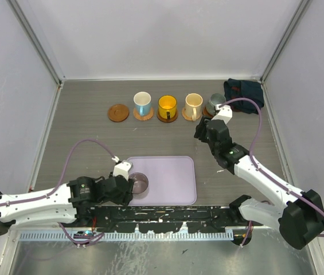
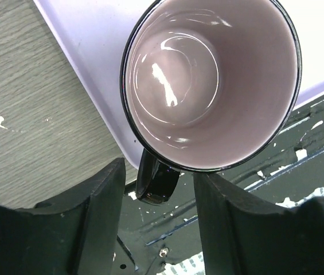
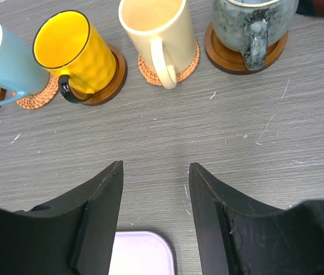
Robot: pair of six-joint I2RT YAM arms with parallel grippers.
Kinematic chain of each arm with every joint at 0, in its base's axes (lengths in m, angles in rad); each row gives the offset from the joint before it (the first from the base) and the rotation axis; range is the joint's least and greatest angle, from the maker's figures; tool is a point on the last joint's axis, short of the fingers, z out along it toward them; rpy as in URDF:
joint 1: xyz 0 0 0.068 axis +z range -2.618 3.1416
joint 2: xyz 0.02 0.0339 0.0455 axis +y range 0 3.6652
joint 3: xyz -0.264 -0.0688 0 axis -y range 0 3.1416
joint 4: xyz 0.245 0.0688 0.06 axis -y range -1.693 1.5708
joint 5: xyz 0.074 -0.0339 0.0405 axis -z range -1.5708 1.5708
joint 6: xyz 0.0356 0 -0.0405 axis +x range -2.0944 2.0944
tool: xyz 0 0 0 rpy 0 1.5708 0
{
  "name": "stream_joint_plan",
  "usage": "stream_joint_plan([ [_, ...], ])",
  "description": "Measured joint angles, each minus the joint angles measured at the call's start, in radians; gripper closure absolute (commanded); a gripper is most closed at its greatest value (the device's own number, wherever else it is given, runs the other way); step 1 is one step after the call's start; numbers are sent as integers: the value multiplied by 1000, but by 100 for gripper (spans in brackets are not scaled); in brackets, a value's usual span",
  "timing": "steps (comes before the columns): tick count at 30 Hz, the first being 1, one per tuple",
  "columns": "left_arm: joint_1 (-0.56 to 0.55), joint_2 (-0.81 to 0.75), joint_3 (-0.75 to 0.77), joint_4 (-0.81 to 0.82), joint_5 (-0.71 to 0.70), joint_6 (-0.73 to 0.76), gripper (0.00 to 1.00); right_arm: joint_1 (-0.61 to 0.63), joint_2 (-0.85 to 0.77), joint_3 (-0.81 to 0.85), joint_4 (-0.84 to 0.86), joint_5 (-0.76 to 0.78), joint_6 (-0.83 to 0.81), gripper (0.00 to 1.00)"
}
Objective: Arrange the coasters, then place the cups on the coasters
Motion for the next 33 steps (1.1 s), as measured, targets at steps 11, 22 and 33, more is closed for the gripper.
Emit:
stream_joint_plan([
  [11,0,22,-9,72,-25,20,63,0,-1,-6,0,-2,-2,46],
  [22,-3,89,-13,143,-84,18,100,6,-8,-84,0,-8,1,49],
  [33,-3,164,32,157,-165,106,100,51,-71,-264,17,-16,22,55],
])
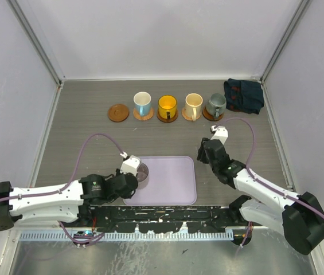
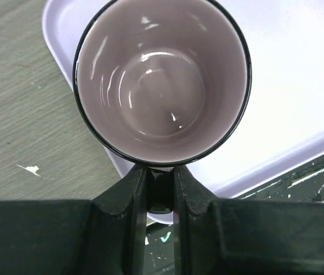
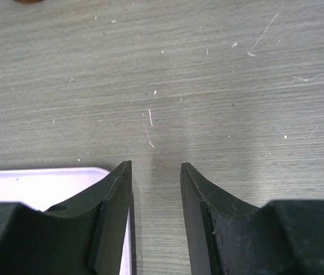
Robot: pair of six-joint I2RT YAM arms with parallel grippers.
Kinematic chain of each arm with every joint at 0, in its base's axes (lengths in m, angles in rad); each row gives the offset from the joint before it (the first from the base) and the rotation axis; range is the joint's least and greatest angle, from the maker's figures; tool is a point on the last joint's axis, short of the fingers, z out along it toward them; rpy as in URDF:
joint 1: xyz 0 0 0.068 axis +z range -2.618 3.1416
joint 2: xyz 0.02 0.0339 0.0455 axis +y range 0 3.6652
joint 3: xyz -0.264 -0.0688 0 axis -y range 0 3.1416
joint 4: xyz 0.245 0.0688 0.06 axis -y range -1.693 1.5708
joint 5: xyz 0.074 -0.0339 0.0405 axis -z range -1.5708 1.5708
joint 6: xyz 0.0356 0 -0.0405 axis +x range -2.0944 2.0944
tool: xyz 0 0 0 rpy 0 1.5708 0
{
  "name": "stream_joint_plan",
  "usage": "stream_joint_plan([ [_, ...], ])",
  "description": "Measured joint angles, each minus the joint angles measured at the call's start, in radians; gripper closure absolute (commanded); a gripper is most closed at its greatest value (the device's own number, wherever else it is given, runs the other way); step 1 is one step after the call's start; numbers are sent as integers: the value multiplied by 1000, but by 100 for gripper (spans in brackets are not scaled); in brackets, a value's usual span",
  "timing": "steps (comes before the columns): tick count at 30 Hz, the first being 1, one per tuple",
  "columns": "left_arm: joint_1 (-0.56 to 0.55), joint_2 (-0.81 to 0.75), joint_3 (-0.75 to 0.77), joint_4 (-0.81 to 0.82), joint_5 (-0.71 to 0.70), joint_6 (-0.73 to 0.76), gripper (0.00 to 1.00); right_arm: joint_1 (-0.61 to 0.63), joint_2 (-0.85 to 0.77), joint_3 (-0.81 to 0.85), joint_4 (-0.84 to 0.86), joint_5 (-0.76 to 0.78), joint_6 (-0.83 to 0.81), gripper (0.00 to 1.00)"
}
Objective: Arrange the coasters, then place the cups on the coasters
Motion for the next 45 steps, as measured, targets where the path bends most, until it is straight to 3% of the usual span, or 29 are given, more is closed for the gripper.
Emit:
stream_joint_plan([
  [12,0,-81,39,21,-204,89,100,19,53,-39,104,-10,-6,56],
  [21,48,-143,-18,189,-387,230,100,26,215,-31,214,-68,-39,58],
  [30,486,-153,-28,333,-196,360,100,59,335,53,276,-94,-66,58],
  [38,711,86,17,440,30,439,100,61,338,66,290,-87,-92,59],
  [45,838,284,120,575,134,467,100,61,338,82,279,-68,-129,60],
])
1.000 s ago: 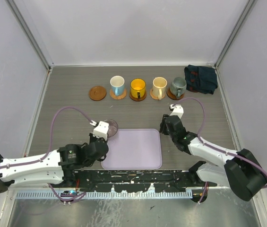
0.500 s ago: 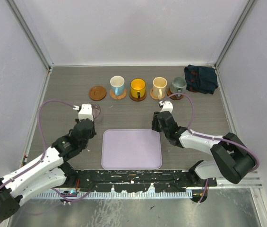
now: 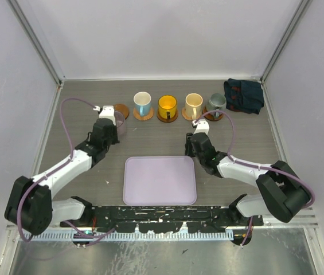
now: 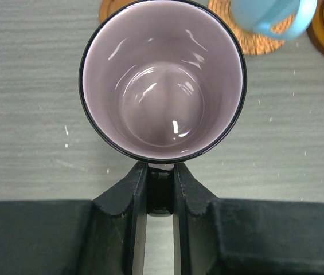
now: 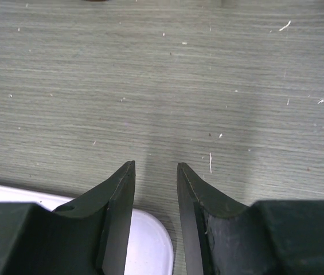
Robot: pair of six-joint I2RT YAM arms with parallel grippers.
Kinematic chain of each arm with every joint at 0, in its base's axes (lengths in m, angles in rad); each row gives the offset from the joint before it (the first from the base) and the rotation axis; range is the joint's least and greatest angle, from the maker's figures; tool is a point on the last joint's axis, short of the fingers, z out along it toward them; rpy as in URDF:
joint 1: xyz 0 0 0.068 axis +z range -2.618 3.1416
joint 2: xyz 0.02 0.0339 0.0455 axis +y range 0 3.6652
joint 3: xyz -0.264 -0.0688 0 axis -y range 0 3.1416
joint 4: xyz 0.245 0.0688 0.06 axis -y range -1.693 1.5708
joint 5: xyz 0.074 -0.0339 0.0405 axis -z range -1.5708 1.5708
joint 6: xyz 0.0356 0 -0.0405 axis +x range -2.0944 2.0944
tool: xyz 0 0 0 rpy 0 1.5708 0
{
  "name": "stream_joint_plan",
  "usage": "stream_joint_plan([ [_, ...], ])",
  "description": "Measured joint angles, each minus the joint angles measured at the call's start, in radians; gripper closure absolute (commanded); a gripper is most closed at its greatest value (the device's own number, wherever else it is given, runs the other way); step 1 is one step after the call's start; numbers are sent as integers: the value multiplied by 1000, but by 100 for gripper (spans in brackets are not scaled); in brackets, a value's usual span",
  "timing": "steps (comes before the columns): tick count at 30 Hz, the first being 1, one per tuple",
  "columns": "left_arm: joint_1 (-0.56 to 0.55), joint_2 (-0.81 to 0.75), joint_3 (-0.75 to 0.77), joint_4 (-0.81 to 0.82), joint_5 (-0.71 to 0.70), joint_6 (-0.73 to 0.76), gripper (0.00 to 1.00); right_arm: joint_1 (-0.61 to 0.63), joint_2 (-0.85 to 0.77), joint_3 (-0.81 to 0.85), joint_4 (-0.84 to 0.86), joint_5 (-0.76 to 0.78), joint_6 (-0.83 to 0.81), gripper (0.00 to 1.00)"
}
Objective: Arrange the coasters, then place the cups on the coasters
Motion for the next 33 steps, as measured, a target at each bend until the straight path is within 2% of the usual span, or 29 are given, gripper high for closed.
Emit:
stream_joint_plan([
  [6,78,160,96,101,53,10,100,0,-1,33,-12,31,-23,61],
  [16,152,380,253,132,121,22,100,-1,-86,37,-62,88,-28,61],
  [24,164,449,333,146,146,45,100,-5,-302,37,-133,188,-32,58],
  [33,179,496,349,153,157,56,100,-13,-596,36,-232,413,-86,51],
])
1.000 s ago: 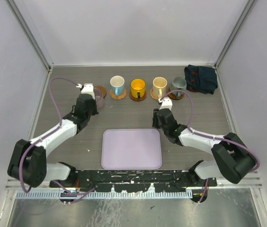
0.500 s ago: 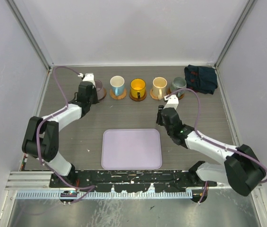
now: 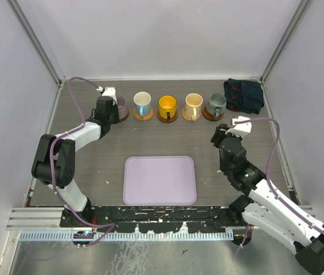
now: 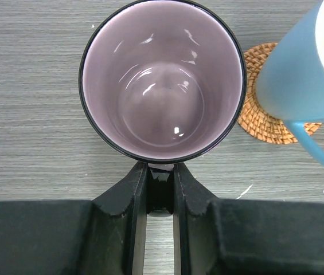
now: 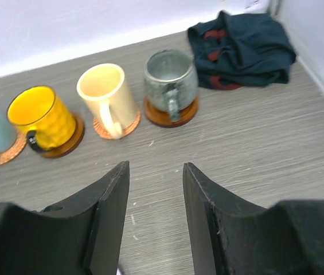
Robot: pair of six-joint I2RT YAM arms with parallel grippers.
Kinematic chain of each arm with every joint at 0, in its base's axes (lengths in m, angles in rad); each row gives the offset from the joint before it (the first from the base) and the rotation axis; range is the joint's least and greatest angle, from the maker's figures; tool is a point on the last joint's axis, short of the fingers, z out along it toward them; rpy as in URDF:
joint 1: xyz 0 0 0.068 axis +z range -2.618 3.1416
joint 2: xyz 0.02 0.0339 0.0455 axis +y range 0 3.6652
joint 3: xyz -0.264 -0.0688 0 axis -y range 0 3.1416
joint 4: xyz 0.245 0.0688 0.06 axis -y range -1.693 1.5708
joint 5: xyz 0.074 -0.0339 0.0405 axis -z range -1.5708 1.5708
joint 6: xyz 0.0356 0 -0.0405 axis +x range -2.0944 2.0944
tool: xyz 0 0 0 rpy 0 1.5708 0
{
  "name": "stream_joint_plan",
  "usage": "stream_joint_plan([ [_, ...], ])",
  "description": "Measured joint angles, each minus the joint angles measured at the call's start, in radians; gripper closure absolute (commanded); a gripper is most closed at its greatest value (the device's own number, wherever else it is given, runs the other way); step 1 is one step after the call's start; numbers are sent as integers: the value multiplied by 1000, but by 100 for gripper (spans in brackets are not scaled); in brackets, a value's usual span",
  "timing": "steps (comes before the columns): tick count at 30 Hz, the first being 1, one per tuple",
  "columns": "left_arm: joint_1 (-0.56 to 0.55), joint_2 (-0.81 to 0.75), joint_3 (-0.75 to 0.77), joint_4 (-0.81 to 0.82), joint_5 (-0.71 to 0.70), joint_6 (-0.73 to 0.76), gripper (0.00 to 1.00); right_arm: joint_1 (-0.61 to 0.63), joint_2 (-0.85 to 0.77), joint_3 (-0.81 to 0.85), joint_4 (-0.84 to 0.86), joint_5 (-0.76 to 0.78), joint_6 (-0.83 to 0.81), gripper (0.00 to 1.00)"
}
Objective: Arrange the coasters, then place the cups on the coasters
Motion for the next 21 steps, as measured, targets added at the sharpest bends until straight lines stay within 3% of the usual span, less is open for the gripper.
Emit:
stream_joint_plan([
  [10,7,46,14,2,-1,16,100,-1,-160,9,-112,129,-28,50],
  [21,19,61,18,22,-3,19,100,-1,-165,18,-155,154,-37,50],
])
